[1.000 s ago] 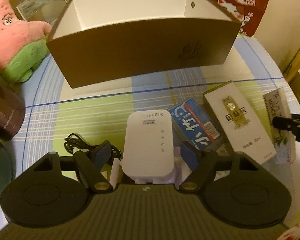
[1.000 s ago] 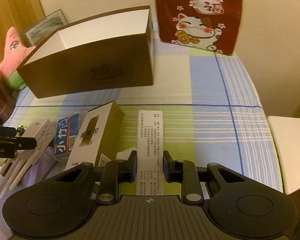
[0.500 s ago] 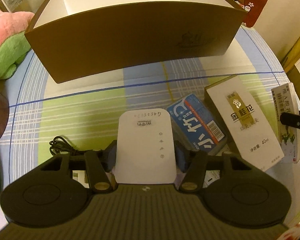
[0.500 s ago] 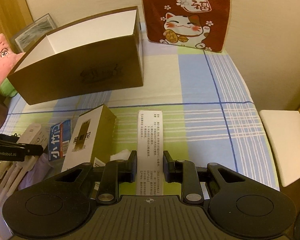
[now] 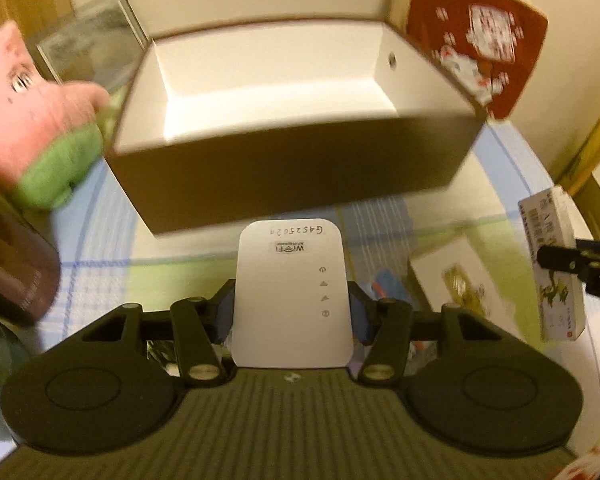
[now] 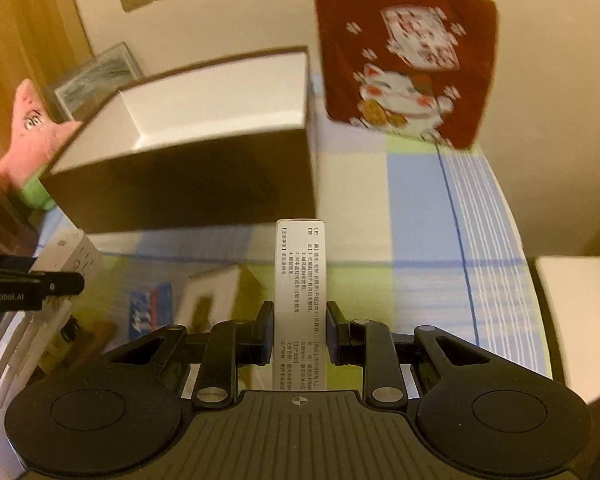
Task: Organize rigid objects
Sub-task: 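Lift and carry both held items over the brown cardboard box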
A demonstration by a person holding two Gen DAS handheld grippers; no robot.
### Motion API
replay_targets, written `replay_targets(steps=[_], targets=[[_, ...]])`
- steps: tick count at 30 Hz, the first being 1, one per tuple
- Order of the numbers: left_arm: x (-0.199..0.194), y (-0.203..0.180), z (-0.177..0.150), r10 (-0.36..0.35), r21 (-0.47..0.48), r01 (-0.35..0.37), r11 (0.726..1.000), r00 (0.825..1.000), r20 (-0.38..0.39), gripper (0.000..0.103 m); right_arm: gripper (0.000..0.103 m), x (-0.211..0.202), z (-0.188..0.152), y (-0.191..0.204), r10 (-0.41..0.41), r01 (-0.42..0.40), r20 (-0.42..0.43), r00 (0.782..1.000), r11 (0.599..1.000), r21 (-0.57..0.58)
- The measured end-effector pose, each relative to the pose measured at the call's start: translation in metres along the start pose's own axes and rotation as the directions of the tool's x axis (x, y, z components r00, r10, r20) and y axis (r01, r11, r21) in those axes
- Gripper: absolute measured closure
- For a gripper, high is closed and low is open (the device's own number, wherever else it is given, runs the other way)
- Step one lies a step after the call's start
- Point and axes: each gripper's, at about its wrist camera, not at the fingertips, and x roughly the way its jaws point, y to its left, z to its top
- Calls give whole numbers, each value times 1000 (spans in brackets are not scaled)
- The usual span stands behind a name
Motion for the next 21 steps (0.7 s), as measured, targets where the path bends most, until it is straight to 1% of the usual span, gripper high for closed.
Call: replay_targets(steps=[6, 10, 17, 21], targets=[[-14, 9, 41, 18, -39, -14, 999, 996, 90, 51, 81, 6, 46, 15, 73, -71, 52, 996, 997, -27], [-13, 16, 74, 27, -74, -17, 997, 990, 138, 51, 81, 14, 83, 23, 126, -123, 84, 989, 992, -38], [2, 27, 135, 65, -108, -45, 993, 980, 189, 51, 81, 41, 144, 38, 167, -163, 136, 976, 986, -41], [21, 28, 163, 72, -123, -49, 991, 979, 193, 51, 81, 63, 170, 43, 174, -172, 141, 975, 985, -24]])
